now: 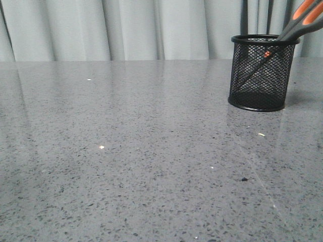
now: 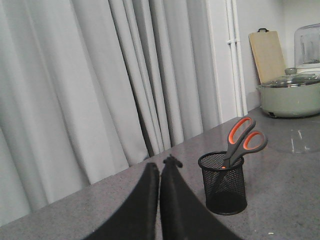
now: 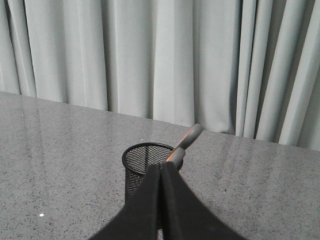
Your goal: Put scissors into bucket
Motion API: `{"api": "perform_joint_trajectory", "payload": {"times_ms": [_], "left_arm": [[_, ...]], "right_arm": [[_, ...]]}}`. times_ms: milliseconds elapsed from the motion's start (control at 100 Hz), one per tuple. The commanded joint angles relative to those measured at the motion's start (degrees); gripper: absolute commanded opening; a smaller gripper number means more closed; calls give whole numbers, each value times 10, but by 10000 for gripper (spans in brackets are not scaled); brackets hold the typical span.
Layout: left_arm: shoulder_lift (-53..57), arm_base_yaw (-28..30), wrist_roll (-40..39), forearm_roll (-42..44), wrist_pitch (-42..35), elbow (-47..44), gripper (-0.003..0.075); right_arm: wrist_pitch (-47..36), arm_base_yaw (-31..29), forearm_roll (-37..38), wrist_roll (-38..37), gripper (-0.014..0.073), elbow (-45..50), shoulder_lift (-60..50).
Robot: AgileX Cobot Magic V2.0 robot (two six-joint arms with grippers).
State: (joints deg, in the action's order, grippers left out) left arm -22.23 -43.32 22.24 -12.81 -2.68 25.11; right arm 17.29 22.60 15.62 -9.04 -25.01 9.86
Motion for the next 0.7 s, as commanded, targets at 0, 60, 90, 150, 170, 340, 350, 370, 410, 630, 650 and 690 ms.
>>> {"api": "perform_joint_trajectory", "payload": {"times_ms": [0,60,90,150,170,340,350,370,410,630,650,690], "left_arm": [[-7,1,-5,-6,-42,3,-20],[-6,3,1,3,-48,-11,-20],[-5,8,7,17,-56,-19,-20],[5,25,8,31,-56,-44,-20],[9,34,6,31,-56,-55,-20],[59,132,-104,50,-59,-156,-20],[64,136,-107,56,-59,-161,-20],[70,148,-114,62,-59,-173,-20],[88,171,-114,71,-59,-199,-20],[179,265,-133,66,23,-272,-20],[183,274,-133,66,32,-272,-20],[192,292,-134,66,60,-274,-19]], "right_arm": [[-48,-4,6,4,-60,-14,5],[-48,-4,6,4,-60,-14,5],[-48,-4,6,4,-60,-14,5],[-48,-4,6,4,-60,-14,5],[-48,-4,6,4,-60,-14,5],[-48,-4,6,4,-60,-14,5],[-48,-4,6,4,-60,-14,5],[-48,-4,6,4,-60,-14,5],[-48,-4,6,4,-60,-14,5],[-48,-4,6,4,-60,-14,5],[-48,-4,6,4,-60,-14,5],[-48,-4,6,4,-60,-14,5]]}}
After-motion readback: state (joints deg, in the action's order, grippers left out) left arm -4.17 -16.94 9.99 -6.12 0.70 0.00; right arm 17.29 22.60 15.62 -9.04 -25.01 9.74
